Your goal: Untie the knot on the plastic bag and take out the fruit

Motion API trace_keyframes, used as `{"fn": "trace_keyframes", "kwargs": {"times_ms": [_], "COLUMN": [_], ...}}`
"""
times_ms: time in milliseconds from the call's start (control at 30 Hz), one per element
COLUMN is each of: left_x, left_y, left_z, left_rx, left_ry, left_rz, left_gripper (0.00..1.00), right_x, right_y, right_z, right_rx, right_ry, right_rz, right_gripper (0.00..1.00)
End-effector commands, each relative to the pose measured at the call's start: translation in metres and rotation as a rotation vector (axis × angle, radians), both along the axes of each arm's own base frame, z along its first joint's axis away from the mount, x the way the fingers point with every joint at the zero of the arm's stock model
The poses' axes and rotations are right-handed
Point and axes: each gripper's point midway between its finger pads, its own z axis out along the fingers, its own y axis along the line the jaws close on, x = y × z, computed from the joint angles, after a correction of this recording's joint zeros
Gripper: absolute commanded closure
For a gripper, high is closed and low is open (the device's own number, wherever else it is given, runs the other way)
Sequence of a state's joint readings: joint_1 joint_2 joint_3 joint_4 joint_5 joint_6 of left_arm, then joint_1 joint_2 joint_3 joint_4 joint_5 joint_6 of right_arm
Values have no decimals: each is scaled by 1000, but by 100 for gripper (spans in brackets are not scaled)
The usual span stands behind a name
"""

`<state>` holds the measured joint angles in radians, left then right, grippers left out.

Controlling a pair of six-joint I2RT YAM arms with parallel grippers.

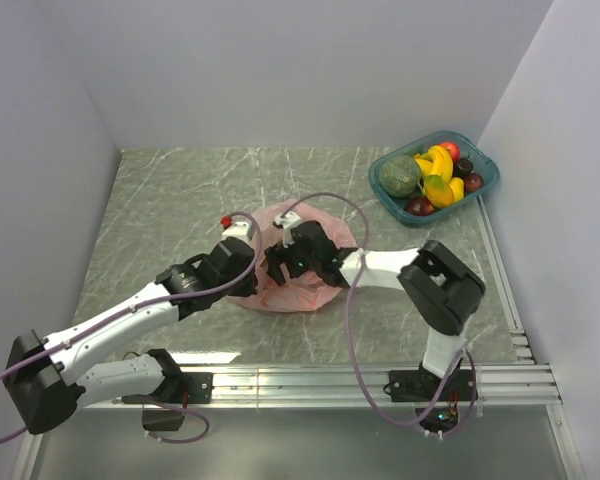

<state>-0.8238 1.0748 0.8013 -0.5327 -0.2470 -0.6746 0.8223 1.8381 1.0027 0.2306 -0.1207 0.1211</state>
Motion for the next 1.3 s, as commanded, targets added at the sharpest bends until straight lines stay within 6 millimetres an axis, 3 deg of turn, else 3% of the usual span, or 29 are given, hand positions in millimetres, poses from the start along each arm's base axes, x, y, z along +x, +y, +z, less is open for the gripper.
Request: {"fn": "trace_keyframes", "kwargs": {"times_ms": [0, 33, 100, 133, 200, 233, 300, 333, 400, 433, 500, 533, 600, 633, 833, 933, 1033, 1167, 1267], "left_x": [13, 18, 22, 26, 27, 17, 6, -7, -16, -20, -20, -21, -24, -23, -20, -15, -10, -5, -4], "left_y": [9, 7, 0, -11, -32, -55, -83, -99, -104, -100, -84, -74, -55, -41, 21, 27, 14, -4, -12], "left_z": [34, 48, 64, 89, 106, 135, 146, 164, 163, 148, 144, 119, 102, 77, -1, -14, 3, 33, 38], "left_rx": [-40, -55, -55, -90, -87, -118, -93, -120, -143, -135, -171, -135, -139, -96, 13, -6, -108, -296, -371], "left_ry": [-122, -152, -184, -221, -237, -291, -311, -330, -295, -267, -277, -247, -198, -157, -18, 1, -30, -83, -92], "left_rz": [65, 58, 23, -4, -72, -132, -203, -249, -257, -253, -180, -155, -82, -46, 196, 246, 244, 234, 230], "left_gripper": [99, 99, 99, 99, 99, 99, 100, 99, 99, 99, 100, 99, 99, 100, 98, 84, 30, 4, 1], "right_x": [2, 0, -2, -2, -3, -4, -5, -4, -5, -5, -8, -9, -11, -11, -11, -14, -26, -42, -54], "right_y": [-12, -18, -35, -39, -51, -54, -60, -64, -67, -68, -69, -69, -69, -68, -55, -45, -30, -19, -11], "right_z": [44, 62, 62, 75, 74, 80, 81, 85, 85, 87, 85, 84, 81, 78, 58, 49, 55, 62, 66], "right_rx": [160, 207, 249, 290, 313, 333, 344, 350, 343, 341, 330, 323, 314, 304, 236, 202, 198, 216, 249], "right_ry": [-39, -58, -44, -63, -59, -66, -68, -78, -79, -82, -78, -74, -70, -65, -30, -16, -18, -3, 23], "right_rz": [-174, -206, -311, -333, -393, -410, -436, -457, -464, -464, -455, -451, -442, -439, -402, -387, -352, -351, -329], "right_gripper": [12, 13, 14, 14, 15, 15, 15, 15, 15, 15, 15, 15, 15, 15, 15, 15, 15, 15, 15]}}
